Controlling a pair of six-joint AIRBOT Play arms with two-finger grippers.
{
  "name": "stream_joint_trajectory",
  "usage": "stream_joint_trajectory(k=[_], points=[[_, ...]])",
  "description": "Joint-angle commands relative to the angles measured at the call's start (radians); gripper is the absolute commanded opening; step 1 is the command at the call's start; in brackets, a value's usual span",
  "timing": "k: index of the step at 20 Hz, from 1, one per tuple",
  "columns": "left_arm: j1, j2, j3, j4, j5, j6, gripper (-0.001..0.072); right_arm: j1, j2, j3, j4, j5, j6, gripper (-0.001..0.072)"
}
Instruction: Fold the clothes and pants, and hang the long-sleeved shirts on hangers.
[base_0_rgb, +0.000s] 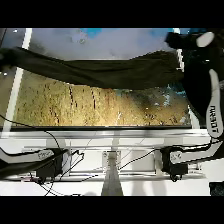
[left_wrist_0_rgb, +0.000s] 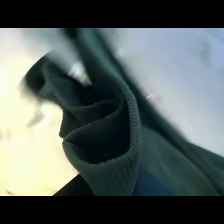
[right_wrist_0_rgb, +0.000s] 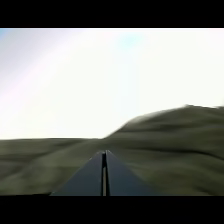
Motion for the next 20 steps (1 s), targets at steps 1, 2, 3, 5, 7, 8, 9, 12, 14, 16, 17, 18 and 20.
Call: stream_joint_trajectory(k=[1,2,3,5,7,8,9,12,14,16,17,18,20], points=[[-0.021,0.162,0.065,0.063,-0.195,0.072,0.0016,0.227,-0.011,0.006,-0.001,-0.101,0.074,0.0031],[-0.028,0.213,0.065,0.063,-0.233,0.075,0.0016,0.298,-0.026,0.007,-0.001,-0.129,0.117,0.0031],[-0.034,0.256,0.065,0.058,-0.259,0.075,0.0016,0.363,-0.049,0.011,-0.001,-0.152,0.154,0.0031],[-0.041,0.335,0.065,0.026,-0.289,0.074,0.0016,0.495,-0.124,0.048,0.003,-0.169,0.224,0.0030],[-0.042,0.389,0.065,-0.027,-0.309,0.075,0.0016,0.619,-0.220,0.116,0.025,-0.169,0.290,0.0030],[-0.042,0.402,0.065,-0.041,-0.309,0.074,0.0016,0.681,-0.274,0.161,0.051,-0.167,0.311,0.0030],[-0.042,0.407,0.065,-0.061,-0.308,0.074,0.0016,0.736,-0.323,0.204,0.087,-0.166,0.323,0.0030],[-0.042,0.393,0.063,-0.132,-0.307,0.074,0.0016,0.892,-0.453,0.344,0.178,-0.137,0.332,0.0030],[-0.042,0.369,0.063,-0.164,-0.307,0.074,0.0016,0.961,-0.495,0.410,0.173,-0.095,0.331,0.0030],[-0.046,0.342,0.056,-0.216,-0.307,0.075,0.0016,0.977,-0.494,0.426,0.127,-0.068,0.330,0.0031],[-0.057,0.328,0.052,-0.229,-0.307,0.075,0.0016,0.966,-0.486,0.428,0.085,-0.043,0.330,0.0031],[-0.082,0.308,0.050,-0.230,-0.315,0.075,0.0016,0.942,-0.475,0.428,0.037,-0.005,0.330,0.0032],[-0.151,0.268,0.043,-0.230,-0.342,0.075,0.0016,0.858,-0.443,0.428,-0.047,0.101,0.330,0.0032]])
